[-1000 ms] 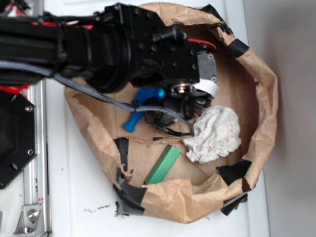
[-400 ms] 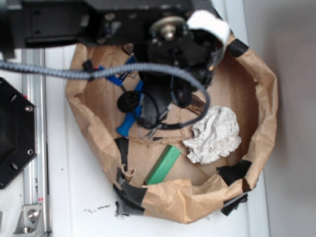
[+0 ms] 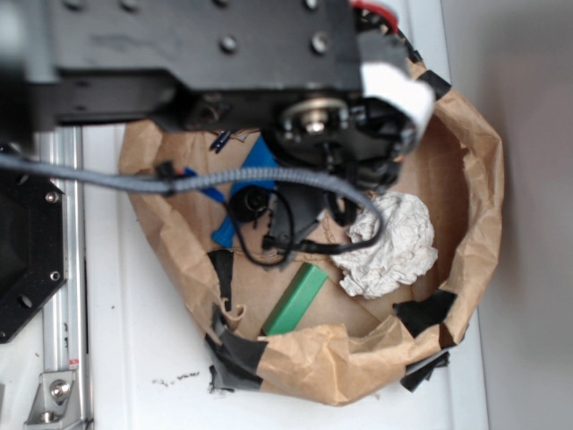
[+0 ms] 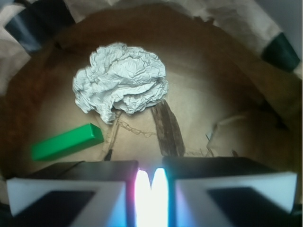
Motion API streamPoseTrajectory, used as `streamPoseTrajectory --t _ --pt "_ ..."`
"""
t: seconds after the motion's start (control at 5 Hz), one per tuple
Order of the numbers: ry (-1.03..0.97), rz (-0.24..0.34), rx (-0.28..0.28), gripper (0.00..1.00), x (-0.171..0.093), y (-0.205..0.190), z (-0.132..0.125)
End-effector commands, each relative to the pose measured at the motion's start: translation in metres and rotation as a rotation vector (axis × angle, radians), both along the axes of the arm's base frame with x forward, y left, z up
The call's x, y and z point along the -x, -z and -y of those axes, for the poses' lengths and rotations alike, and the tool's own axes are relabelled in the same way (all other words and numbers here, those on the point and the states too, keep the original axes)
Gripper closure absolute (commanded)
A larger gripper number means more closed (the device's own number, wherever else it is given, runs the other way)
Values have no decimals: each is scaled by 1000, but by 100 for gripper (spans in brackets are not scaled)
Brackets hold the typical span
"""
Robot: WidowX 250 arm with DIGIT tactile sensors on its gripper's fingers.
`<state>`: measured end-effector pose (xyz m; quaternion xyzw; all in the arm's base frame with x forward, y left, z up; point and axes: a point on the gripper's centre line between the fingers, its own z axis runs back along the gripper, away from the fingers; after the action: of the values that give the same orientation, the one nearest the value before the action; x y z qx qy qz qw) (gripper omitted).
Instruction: Grab the wood chip.
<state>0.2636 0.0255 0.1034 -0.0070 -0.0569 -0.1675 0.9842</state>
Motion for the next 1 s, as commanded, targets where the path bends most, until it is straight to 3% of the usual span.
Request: streamPoseTrajectory --t 0.0,0.4,0.6,0.8 --pt "15 57 -39 0 -28 54 2" --pt "67 61 41 0 -36 82 8" --pt "28 49 40 100 -33 93 5" --pt "27 59 37 100 -29 90 5"
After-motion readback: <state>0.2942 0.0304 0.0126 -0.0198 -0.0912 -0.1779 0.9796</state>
